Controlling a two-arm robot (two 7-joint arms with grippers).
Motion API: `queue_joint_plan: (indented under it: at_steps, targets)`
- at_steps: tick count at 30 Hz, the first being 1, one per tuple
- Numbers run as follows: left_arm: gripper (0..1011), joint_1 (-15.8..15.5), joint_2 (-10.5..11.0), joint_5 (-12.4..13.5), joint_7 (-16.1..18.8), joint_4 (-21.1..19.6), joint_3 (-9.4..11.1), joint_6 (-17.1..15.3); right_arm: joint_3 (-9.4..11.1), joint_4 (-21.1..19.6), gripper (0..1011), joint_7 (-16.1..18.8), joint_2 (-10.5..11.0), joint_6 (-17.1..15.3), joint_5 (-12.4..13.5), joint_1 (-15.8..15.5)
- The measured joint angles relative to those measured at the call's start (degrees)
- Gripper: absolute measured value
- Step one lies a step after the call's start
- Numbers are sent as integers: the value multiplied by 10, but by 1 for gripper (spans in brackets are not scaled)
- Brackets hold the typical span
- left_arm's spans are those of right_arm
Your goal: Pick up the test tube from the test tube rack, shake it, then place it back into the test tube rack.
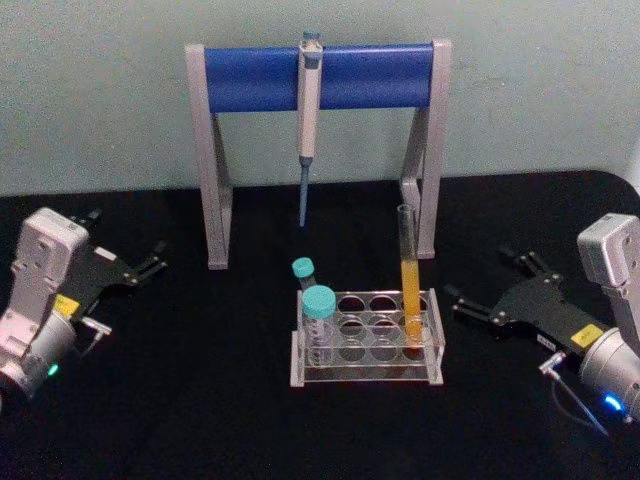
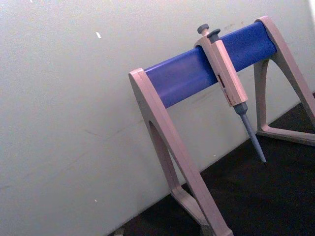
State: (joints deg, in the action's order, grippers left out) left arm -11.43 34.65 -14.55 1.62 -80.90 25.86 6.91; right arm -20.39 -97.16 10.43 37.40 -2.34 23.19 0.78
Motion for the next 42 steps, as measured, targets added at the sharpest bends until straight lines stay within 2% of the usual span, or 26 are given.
queue_joint_plan:
  at_steps: [5, 11, 18, 28, 42]
  targets:
    - [1001, 0, 0, 0, 0, 0, 0, 0, 2, -9, 1000, 28, -7, -30, 21, -2]
    - [1001, 0, 0, 0, 0, 0, 0, 0, -2, -5, 1000, 50, -17, -51, 26, 8]
    - [1001, 0, 0, 0, 0, 0, 0, 0, -10, 10, 1000, 66, -37, -69, 20, 29]
    - [1001, 0, 0, 0, 0, 0, 0, 0, -12, 48, 1000, 77, -78, -91, 7, 69]
    - [1001, 0, 0, 0, 0, 0, 0, 0, -8, 75, 1000, 90, -109, -113, -4, 99]
